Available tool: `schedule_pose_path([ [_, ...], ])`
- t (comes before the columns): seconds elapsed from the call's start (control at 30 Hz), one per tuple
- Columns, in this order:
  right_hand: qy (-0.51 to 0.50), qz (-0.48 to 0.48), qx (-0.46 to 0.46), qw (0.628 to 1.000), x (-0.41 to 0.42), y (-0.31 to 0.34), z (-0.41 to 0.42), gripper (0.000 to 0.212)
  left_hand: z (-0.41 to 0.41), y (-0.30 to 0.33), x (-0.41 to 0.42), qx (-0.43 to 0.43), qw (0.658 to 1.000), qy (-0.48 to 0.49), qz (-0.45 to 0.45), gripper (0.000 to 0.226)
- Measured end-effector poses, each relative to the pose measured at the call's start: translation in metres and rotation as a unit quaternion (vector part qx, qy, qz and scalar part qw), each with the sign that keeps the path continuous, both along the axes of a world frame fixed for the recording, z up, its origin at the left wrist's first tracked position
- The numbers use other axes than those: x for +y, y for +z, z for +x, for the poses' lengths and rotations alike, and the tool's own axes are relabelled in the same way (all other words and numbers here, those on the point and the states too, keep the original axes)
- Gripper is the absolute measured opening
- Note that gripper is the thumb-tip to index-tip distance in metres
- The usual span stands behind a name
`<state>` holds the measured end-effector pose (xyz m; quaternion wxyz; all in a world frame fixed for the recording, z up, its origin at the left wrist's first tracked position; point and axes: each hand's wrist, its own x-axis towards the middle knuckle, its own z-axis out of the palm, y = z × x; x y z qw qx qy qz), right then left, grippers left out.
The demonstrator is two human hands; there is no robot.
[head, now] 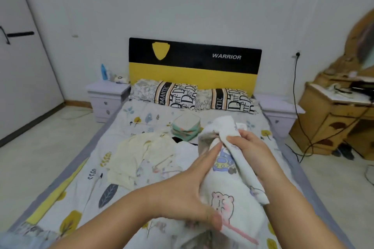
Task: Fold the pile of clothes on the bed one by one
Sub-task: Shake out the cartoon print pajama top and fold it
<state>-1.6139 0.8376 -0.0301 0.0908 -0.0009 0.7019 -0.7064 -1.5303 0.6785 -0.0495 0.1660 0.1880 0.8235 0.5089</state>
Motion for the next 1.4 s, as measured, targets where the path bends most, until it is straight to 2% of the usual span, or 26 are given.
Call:
schedule_pose_path([
  [0.07,-0.005,0.014,-0.010,1.000,0.007,0.025,0.006,0.024,0.010,0.015,0.012,0.010,0.996,0.078,0.032,0.131],
  [0.1,-0.011,0.031,-0.006,0.999,0.011,0.036,0.009,0.025,0.016,0.022,0.016,0.041,0.992,0.110,0.046,0.125],
  [0.17,-0.023,0.039,0.007,0.999,0.016,0.053,0.018,0.024,0.026,0.035,0.018,0.160,0.978,0.127,0.026,0.073],
  [0.2,-0.026,0.035,0.013,0.999,0.018,0.058,0.025,0.015,0.031,0.044,0.017,0.209,0.964,0.157,0.041,0.047],
  [0.23,-0.030,0.022,0.001,0.999,0.019,0.061,0.033,0.007,0.033,0.053,0.014,0.204,0.955,0.200,0.076,0.026],
  [0.27,-0.031,-0.014,-0.021,0.999,0.019,0.061,0.041,0.009,0.034,0.063,0.008,0.176,0.947,0.244,0.111,0.014],
  [0.3,-0.027,-0.047,-0.050,0.997,0.019,0.060,0.049,0.016,0.029,0.072,0.008,0.140,0.939,0.280,0.140,0.015],
  [0.33,-0.010,-0.034,-0.071,0.997,0.020,0.058,0.055,0.020,0.028,0.083,0.004,0.109,0.933,0.303,0.164,0.017],
  [0.4,0.046,0.073,-0.091,0.992,0.023,0.054,0.070,0.010,0.023,0.100,0.003,0.103,0.931,0.315,0.153,0.017],
  [0.47,0.065,0.161,-0.084,0.981,0.028,0.057,0.079,0.006,0.022,0.111,0.005,0.138,0.938,0.298,0.115,0.017],
  [0.5,0.049,0.172,-0.062,0.982,0.030,0.061,0.081,0.014,0.024,0.117,0.008,0.157,0.942,0.284,0.090,0.017],
  [0.57,0.008,0.134,0.022,0.991,0.031,0.077,0.089,0.036,0.027,0.123,0.015,0.178,0.951,0.250,0.039,0.014],
  [0.63,0.060,0.088,0.125,0.986,0.025,0.097,0.105,0.057,0.029,0.124,0.023,0.173,0.961,0.218,-0.010,0.010],
  [0.7,0.140,0.121,0.181,0.966,0.016,0.112,0.122,0.066,0.032,0.124,0.027,0.149,0.969,0.193,-0.035,0.020],
  [0.73,0.164,0.152,0.194,0.955,0.014,0.114,0.127,0.060,0.034,0.124,0.027,0.139,0.973,0.180,-0.039,0.020],
  [0.77,0.169,0.184,0.204,0.947,0.013,0.116,0.129,0.045,0.036,0.124,0.025,0.134,0.975,0.171,-0.040,0.020],
  [0.83,0.135,0.240,0.229,0.934,0.011,0.119,0.132,0.014,0.042,0.122,0.019,0.119,0.977,0.177,-0.018,0.026],
  [0.87,0.114,0.273,0.242,0.924,0.012,0.119,0.131,0.006,0.045,0.120,0.016,0.109,0.978,0.179,0.006,0.031],
  [0.93,0.080,0.306,0.262,0.912,0.010,0.116,0.131,0.017,0.052,0.116,0.009,0.100,0.979,0.171,0.040,0.035],
  [1.0,0.049,0.255,0.252,0.932,0.009,0.114,0.133,0.027,0.060,0.108,0.003,0.106,0.980,0.163,0.035,0.035],
  [1.07,0.026,0.163,0.216,0.962,0.009,0.117,0.133,0.032,0.070,0.093,-0.003,0.111,0.978,0.176,0.017,0.036],
  [1.2,0.020,0.050,0.151,0.987,0.018,0.128,0.128,0.031,0.089,0.045,-0.010,0.113,0.962,0.241,-0.058,0.026],
  [1.3,0.022,0.043,0.139,0.989,0.028,0.128,0.124,0.031,0.093,0.030,-0.020,0.157,0.934,0.296,-0.123,0.023],
  [1.4,0.027,0.113,0.146,0.982,0.040,0.118,0.122,0.032,0.088,0.044,-0.034,0.183,0.911,0.328,-0.170,0.028],
])
